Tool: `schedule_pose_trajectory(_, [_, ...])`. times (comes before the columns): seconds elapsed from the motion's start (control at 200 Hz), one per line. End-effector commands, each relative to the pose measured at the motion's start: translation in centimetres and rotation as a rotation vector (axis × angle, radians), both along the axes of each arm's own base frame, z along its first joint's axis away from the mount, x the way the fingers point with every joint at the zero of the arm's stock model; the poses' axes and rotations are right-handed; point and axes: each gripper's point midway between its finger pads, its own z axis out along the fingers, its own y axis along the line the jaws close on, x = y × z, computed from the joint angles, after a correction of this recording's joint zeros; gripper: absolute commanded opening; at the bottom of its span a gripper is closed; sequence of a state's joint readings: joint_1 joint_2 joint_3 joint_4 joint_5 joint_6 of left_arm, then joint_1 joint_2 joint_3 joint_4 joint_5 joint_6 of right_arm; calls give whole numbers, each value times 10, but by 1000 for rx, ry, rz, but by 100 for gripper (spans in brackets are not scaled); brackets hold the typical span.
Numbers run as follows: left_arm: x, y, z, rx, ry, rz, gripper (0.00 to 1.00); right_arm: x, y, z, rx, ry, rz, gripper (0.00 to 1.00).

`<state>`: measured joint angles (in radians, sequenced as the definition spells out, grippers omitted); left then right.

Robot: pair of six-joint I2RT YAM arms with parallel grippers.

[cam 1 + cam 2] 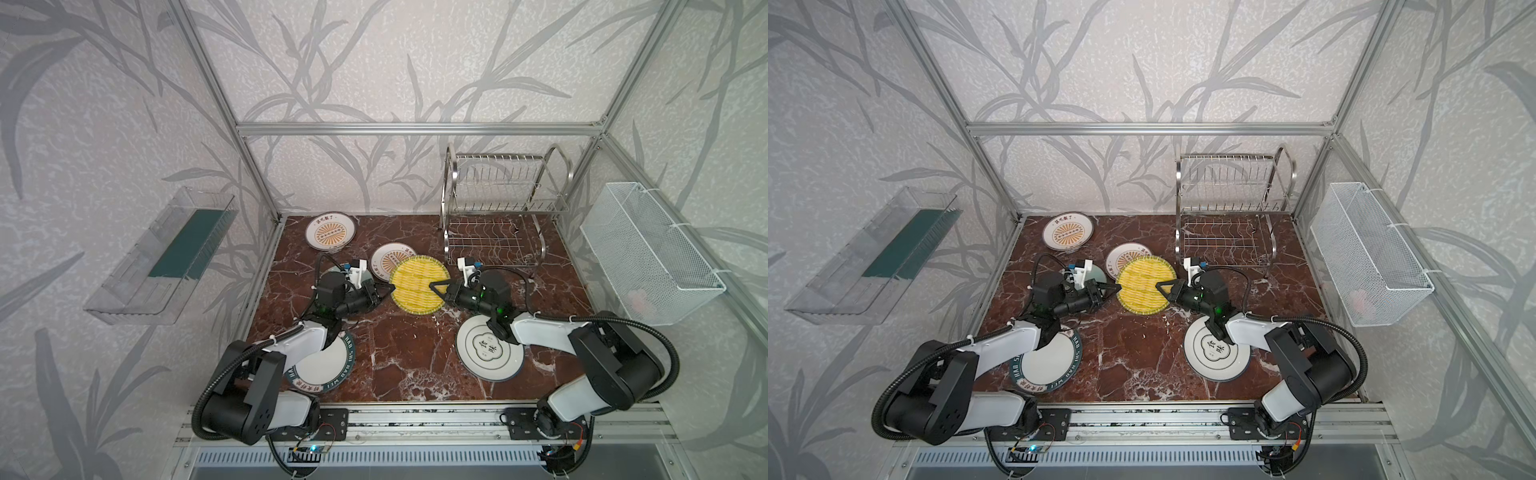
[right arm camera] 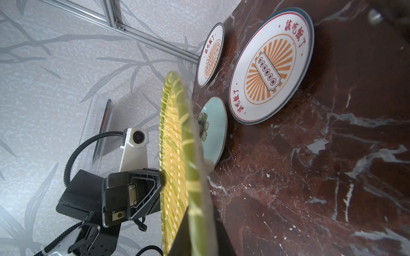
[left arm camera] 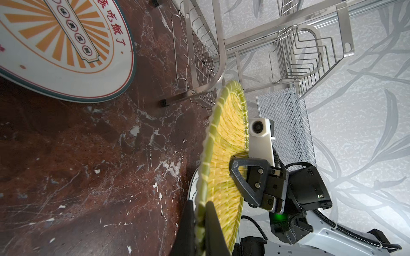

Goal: Load plates into a dish rack
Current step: Pick up the plate from the center of the table.

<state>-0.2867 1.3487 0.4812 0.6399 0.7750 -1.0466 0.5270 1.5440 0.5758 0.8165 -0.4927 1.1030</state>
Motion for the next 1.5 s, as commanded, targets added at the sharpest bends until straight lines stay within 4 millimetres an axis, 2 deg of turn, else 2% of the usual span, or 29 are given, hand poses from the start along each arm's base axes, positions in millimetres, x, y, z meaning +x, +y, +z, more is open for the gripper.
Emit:
schedule_pose_trajectory(0.0, [2,-6,19,-30,-55,-20,0,-3,3,9,15,-58,30,8])
schedule_pose_trajectory(0.06, [3,-6,19,-21,-55,-15,0,-3,4,9,22,-56,36,5])
schedule_pose_trajectory(0.145, [3,-5,20,-7,-59,-15,16,-3,5,10,25,-61,42,0])
schedule_pose_trajectory(0.285, [3,-5,16,21,-45,-18,32,-3,7,14,39,-69,60,0])
schedule_pose_trajectory(0.365, [3,-6,14,25,-43,-22,36,-4,9,15,43,-71,68,0])
schedule_pose_trajectory(0.61, [2,-13,12,55,-42,-47,35,-5,13,24,69,-86,93,0])
schedule_pose_trajectory(1.005, [1,-19,13,57,-53,-68,19,-7,19,25,101,-79,131,1])
schedule_pose_trajectory(1.16, [2,-18,12,56,-49,-59,0,-9,18,25,108,-89,132,13])
schedule_pose_trajectory(1.225, [2,-18,12,55,-50,-57,0,-9,18,25,109,-90,134,16])
schedule_pose_trajectory(1.31, [5,-17,14,43,-52,-44,0,-10,17,25,110,-93,131,25])
schedule_pose_trajectory(1.42, [10,-14,19,-1,-69,-21,0,-12,14,24,103,-101,124,47])
schedule_pose_trajectory(1.495, [13,-12,25,-35,-84,-7,0,-12,9,19,93,-93,108,53])
